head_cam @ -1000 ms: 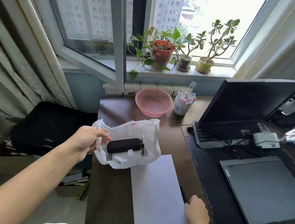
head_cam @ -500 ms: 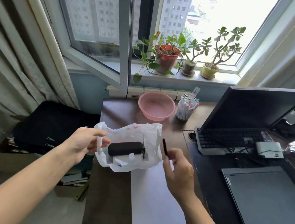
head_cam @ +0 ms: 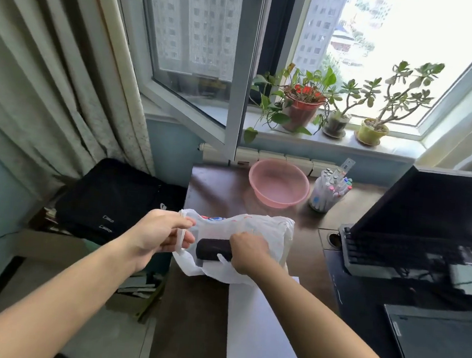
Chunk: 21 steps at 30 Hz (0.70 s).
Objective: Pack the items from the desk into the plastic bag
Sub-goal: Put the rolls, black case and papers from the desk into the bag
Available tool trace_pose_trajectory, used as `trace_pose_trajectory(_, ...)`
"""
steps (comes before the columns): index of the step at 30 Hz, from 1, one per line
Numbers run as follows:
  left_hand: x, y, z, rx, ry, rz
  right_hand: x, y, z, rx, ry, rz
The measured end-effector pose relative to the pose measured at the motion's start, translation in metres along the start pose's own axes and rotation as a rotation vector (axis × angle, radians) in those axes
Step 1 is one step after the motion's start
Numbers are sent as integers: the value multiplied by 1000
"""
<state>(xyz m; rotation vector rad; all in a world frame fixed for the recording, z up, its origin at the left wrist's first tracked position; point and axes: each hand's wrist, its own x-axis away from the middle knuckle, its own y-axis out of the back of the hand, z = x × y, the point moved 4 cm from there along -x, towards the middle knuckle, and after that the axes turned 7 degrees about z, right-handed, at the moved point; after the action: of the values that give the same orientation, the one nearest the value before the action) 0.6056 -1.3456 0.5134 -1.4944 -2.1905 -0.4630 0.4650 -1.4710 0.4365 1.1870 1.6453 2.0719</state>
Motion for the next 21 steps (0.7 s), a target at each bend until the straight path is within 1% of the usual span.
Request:
trace_pose_trajectory(2, 0, -1, -1, -30, 7, 46, -17, -12, 0, -12, -20, 63)
trace_pose_trajectory(3, 0, -2, -2, -44, 10, 65, -23, -16, -1, -22, -38, 68)
trace_pose_trajectory(5, -2, -2, -5, -67, 15, 89, -33, -18, -1, -19, -58, 35)
trace_pose_trajectory(7, -3, -1, -7, -73, 14, 95, -45, -19, 0, 43, -64, -3)
trace_pose_trajectory(10, -6, -1, -12, -53, 9, 86, -61, -20, -3, 80, -88, 8)
trace_pose_trajectory(12, -8, -3, -12, -34, 23, 96, -68, -22, -7, 122, -71, 14)
trace_pose_trajectory(14, -11, -4, -11, -30, 37, 111, -72, -28, -8, 163, -25, 56)
trace_pose_trajectory(16, -14, -3, -10, -30, 48, 114, -72, -30, -14, 170, -42, 22)
trace_pose_trajectory(17, -15, -1, -10, -31, 50, 113, -70, -27, -15, 97, -91, 15)
trace_pose_trajectory(20, -19, 1, -10, -31, 52, 106, -60, -18, -9, -32, -66, 54)
trace_pose_trajectory(21, -20, 2, -10, -31, 53, 102, -54, -11, -6, -100, -71, 20)
